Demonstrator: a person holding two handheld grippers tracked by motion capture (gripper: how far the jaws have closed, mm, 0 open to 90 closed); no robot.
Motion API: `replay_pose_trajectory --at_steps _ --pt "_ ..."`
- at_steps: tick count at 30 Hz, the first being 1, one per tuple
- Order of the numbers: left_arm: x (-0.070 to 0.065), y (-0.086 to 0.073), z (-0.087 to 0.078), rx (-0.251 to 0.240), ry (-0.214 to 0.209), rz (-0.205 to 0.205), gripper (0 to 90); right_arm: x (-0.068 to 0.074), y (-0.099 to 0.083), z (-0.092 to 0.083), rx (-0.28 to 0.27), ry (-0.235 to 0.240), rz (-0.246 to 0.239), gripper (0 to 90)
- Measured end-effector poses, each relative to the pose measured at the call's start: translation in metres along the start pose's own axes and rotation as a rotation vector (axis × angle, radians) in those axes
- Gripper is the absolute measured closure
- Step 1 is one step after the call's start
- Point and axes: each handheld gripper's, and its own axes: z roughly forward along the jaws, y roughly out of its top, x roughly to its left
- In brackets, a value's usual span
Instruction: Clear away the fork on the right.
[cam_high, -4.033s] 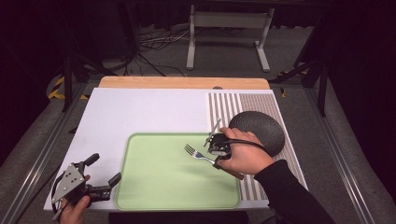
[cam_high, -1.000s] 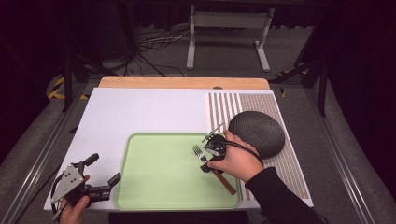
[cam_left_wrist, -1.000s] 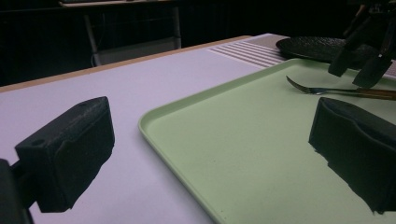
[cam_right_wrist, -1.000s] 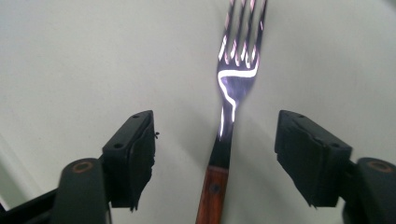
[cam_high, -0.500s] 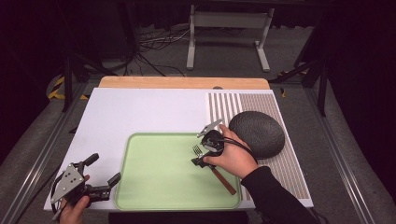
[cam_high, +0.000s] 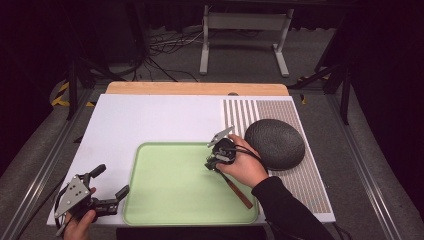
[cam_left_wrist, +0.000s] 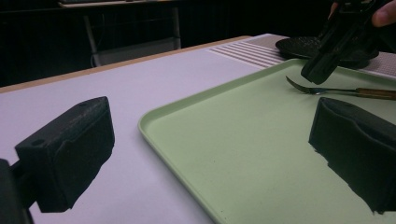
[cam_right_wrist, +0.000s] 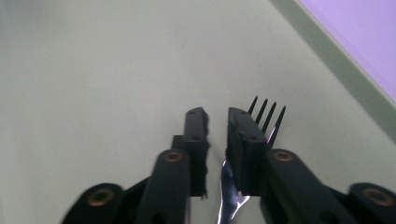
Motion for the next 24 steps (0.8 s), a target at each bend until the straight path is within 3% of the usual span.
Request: replay_pose_trajectory --at_steps 4,14,24 --pt "0.0 0.0 0.0 -0.003 -0.001 0.001 0.8 -0.002 -0.002 0.005 0.027 0.004 -0.002 90.0" --pt "-0.001 0.0 0.0 -0.003 -0.001 0.001 0.9 -0.001 -0.003 0.014 0.04 0.018 -0.006 90.0" --pt "0.0 0.0 0.0 -0.003 -0.001 0.001 0.9 -0.003 -0.003 0.019 0.036 -0.013 -0.011 90.0"
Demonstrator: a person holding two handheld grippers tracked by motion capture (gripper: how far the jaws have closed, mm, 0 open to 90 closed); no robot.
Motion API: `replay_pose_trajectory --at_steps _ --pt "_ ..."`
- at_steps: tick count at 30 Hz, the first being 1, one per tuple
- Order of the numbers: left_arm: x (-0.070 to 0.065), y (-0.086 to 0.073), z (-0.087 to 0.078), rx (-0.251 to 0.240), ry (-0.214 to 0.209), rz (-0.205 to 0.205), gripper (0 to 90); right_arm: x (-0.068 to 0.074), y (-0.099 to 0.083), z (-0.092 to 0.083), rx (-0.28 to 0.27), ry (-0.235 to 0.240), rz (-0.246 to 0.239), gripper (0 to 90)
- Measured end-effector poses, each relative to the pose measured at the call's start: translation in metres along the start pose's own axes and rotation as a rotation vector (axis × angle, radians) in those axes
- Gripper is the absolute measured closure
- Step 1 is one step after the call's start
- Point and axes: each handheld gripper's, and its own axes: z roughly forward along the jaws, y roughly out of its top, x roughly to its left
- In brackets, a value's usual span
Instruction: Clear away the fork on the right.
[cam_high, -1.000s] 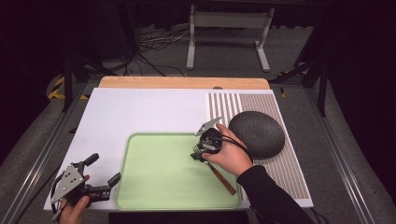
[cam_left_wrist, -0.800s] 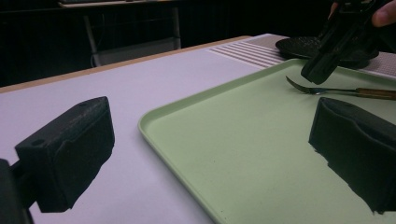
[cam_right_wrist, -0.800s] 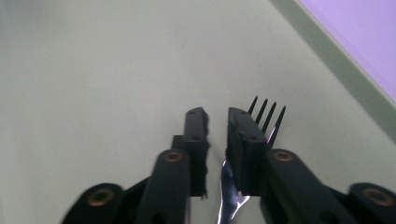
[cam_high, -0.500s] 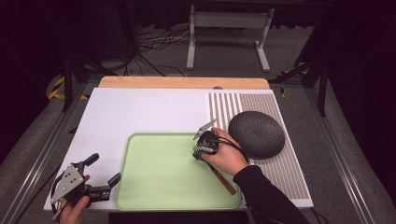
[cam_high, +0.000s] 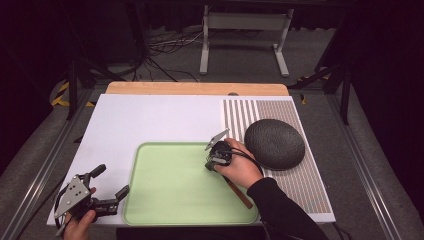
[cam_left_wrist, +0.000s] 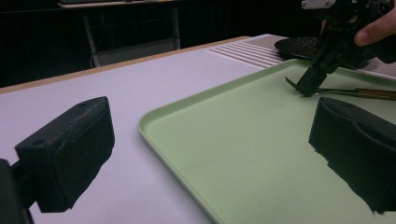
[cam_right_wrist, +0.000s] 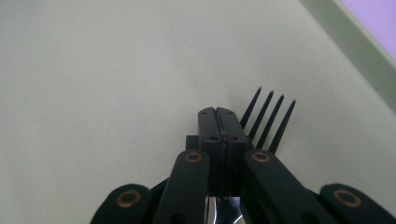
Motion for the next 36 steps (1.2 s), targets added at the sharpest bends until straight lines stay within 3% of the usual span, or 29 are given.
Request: replay_pose_trajectory --at_steps 36 --pt "0.0 -0.001 0.001 0.003 0.0 -0.004 0.9 -0.031 -0.013 -0.011 -0.014 -0.121 0.105 90.0"
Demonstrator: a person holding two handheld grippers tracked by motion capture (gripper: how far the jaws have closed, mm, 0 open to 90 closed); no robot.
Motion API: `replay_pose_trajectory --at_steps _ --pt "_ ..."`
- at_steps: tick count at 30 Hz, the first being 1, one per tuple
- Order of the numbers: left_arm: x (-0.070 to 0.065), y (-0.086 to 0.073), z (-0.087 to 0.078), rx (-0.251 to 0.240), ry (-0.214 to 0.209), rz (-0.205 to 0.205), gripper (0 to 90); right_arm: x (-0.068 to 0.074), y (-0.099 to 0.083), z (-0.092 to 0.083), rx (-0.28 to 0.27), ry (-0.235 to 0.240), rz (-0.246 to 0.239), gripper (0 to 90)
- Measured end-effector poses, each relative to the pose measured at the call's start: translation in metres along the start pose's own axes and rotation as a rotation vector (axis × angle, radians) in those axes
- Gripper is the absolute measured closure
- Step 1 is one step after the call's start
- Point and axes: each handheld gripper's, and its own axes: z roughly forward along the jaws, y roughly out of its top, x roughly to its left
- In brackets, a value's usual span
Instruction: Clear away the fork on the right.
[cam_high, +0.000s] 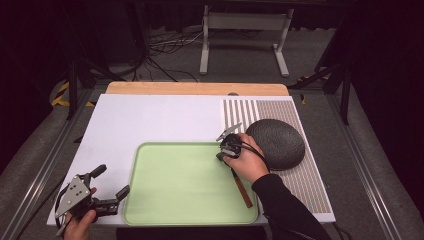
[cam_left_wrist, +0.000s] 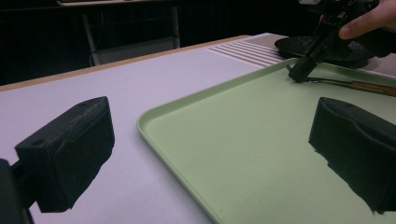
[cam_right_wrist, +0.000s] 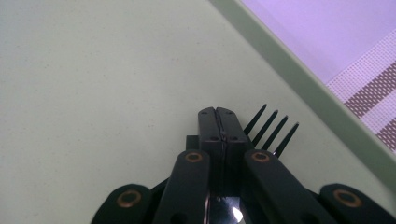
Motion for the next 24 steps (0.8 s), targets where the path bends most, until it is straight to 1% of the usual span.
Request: replay_pose_trajectory --at_steps 7,11,24 --pt "0.0 0.0 0.0 0.001 0.0 0.001 0.8 -0.005 -0.003 -0.002 -0.001 -0.023 0.021 90.0" --pt "0.0 0.0 0.0 0.001 0.0 0.002 0.9 -0.01 -0.006 -0.005 0.001 -0.035 0.034 90.0" --pt "0.0 0.0 0.0 0.001 0.0 0.003 0.9 -0.021 -0.014 -0.011 0.004 -0.06 0.065 90.0"
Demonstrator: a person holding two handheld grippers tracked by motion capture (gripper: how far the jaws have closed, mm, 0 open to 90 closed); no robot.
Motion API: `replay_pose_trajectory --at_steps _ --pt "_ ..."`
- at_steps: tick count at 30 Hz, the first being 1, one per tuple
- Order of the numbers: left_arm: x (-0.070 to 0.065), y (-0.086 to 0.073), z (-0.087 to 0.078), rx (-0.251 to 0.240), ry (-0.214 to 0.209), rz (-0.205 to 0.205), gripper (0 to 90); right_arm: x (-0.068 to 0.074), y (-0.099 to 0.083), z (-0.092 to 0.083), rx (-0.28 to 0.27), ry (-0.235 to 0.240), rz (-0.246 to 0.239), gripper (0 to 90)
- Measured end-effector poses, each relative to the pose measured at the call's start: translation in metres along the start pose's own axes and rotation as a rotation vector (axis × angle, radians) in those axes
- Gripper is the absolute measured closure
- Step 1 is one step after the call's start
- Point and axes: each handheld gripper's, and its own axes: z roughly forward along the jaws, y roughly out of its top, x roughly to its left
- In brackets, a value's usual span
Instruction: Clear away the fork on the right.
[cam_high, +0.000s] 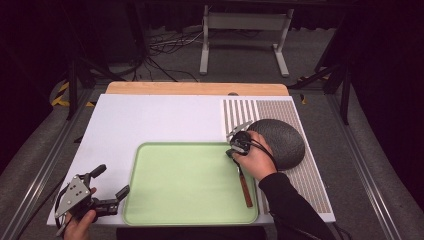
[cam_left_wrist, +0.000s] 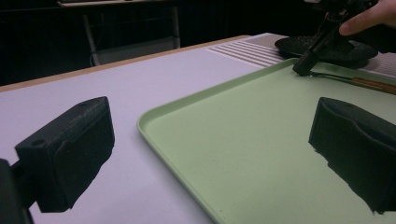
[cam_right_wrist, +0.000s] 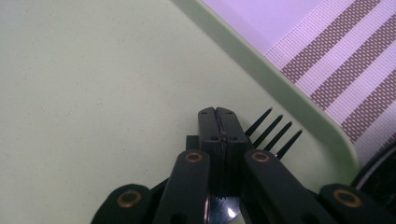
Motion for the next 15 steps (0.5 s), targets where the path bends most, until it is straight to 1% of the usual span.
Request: replay_pose_trajectory --at_steps 10,15 --pt "-0.0001 0.0002 -0.0001 0.003 -0.001 0.0 0.8 -0.0062 -0.0039 -0.005 0.005 -0.021 0.023 90.0" --pt "-0.0001 0.0002 -0.0002 0.002 -0.001 0.0 0.9 -0.0097 -0.006 -0.0065 0.008 -0.023 0.032 90.0"
